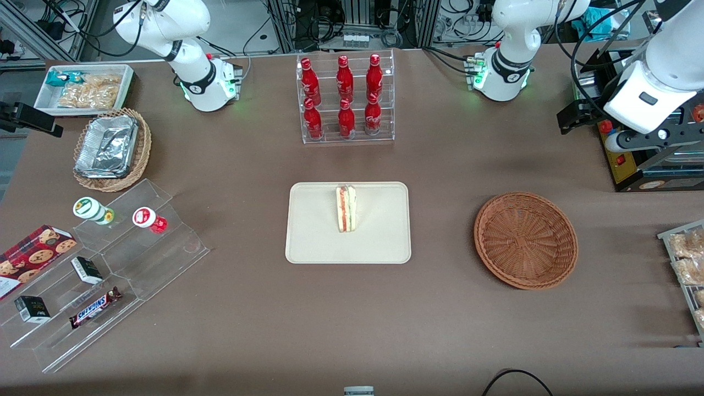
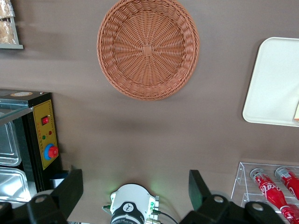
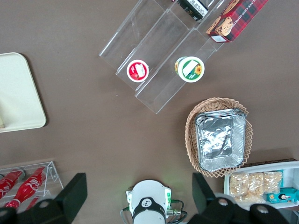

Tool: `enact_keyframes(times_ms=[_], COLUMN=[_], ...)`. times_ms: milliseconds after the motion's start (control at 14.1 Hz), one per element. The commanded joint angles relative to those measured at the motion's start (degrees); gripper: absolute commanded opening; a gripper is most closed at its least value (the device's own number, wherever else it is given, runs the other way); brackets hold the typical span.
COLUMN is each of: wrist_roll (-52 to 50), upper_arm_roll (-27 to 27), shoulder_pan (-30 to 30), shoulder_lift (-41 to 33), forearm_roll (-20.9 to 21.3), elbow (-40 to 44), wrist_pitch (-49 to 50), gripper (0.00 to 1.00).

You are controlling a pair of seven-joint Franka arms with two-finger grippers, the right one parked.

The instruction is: Place sandwich from basket to tray

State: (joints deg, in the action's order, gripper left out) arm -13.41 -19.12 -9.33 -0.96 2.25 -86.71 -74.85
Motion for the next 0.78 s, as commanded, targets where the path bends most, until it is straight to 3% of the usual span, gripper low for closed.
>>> enact_keyframes(times_ms=[0, 708], wrist_roll=[0.32, -0.03], upper_arm_roll=[-0.65, -0.74], shoulder_pan=[-1.04, -0.69], shoulder_lift=[1.92, 2.81], forearm_roll=[-0.94, -0.06], elbow=[1.54, 2.51], wrist_pitch=[-0.29, 0.32], gripper=[1.0, 1.0])
